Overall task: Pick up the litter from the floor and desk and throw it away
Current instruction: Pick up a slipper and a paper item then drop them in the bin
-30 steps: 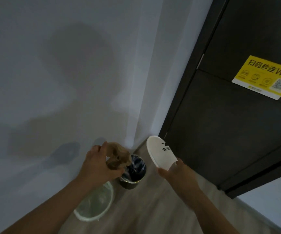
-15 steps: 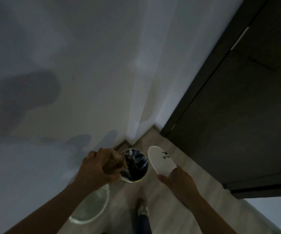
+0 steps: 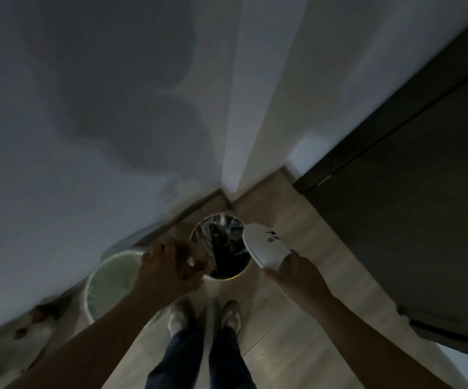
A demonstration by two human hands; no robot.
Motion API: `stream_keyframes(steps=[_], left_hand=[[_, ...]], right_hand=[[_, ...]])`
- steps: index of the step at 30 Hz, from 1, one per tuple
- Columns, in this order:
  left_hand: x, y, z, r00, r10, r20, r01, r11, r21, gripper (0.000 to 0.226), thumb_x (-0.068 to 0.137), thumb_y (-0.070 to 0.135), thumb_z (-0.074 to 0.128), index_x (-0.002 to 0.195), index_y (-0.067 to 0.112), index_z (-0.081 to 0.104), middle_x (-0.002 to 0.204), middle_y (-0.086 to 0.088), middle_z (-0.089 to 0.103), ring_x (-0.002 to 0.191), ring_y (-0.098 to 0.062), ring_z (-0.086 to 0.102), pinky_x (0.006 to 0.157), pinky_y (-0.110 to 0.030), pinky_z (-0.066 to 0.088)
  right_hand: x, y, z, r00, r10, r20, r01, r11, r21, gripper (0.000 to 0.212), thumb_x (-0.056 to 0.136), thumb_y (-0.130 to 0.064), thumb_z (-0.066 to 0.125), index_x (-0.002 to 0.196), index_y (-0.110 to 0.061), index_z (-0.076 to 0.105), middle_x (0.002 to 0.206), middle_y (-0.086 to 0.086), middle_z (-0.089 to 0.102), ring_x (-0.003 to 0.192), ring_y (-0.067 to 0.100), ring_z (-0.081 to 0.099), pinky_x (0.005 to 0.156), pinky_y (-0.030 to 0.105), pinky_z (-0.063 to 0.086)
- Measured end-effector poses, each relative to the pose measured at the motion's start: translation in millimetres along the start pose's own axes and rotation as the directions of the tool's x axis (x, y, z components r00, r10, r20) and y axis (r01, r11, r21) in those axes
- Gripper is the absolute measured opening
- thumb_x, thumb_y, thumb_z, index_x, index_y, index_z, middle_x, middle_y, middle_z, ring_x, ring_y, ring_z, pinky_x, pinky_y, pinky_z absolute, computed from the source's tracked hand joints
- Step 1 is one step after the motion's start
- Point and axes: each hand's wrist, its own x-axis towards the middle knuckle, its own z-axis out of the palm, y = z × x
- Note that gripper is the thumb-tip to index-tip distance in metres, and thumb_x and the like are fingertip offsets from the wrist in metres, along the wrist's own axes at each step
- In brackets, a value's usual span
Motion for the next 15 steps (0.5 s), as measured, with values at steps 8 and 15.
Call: stream_keyframes(steps=[8,15], left_hand=[[100,-44,96,0.997,-0.051,0.061,0.047,0.997,0.058,0.109,0.052,0.068,0.07,0.138,0.007,0.042,0.122,-0.014,0.051,0.112,-0.032,0.052,0.096,-0.038,0.04],[167,-87,172,0.987,-0.03,0.16,0.013,0.994,0.107,0.116,0.057,0.065,0.075,0.146,0.014,0.022,0.133,-0.011,0.037,0.122,-0.032,0.04,0.105,-0.039,0.035]], right_hand=[[136,-1,90,0.987,0.093,0.132,-0.077,0.989,-0.126,0.069,0.073,-0.06,0.061,0.123,-0.015,0.047,0.114,0.008,0.058,0.106,0.028,0.056,0.091,0.041,0.05],[234,7,177,0.957,0.166,0.237,-0.123,0.975,-0.183,0.067,0.071,-0.062,0.059,0.119,-0.016,0.05,0.112,0.009,0.057,0.106,0.031,0.055,0.094,0.044,0.048]])
